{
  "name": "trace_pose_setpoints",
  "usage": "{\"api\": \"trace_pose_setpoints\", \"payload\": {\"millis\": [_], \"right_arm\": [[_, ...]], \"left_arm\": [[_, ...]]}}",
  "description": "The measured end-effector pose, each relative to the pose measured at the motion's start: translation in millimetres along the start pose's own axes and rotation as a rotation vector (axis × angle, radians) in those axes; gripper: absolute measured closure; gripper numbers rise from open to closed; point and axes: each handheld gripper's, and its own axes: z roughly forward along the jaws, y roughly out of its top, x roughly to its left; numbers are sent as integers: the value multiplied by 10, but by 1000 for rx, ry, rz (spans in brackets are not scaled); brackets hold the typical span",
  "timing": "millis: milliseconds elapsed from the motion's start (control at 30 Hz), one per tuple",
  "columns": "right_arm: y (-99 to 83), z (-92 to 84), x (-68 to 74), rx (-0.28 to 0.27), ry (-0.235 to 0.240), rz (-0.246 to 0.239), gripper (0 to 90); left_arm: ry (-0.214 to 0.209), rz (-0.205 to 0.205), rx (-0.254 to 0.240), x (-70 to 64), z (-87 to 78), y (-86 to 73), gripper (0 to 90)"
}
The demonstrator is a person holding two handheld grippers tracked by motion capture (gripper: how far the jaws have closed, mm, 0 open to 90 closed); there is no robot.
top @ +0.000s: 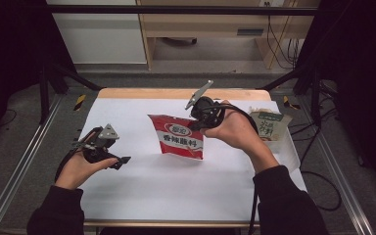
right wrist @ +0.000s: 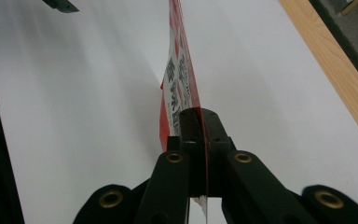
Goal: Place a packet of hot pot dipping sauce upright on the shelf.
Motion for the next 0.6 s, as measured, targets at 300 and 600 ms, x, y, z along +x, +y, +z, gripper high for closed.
{"api": "trace_pose_setpoints", "payload": {"millis": [300, 600], "right_arm": [[-67, -112, -39, 4, -16, 8, 900], [-76, -141, -42, -4, -17, 14, 900]], "left_arm": [[2, -3, 9, -1, 29, -47, 109], [5, -11, 18, 14, 54, -101, 104]]}}
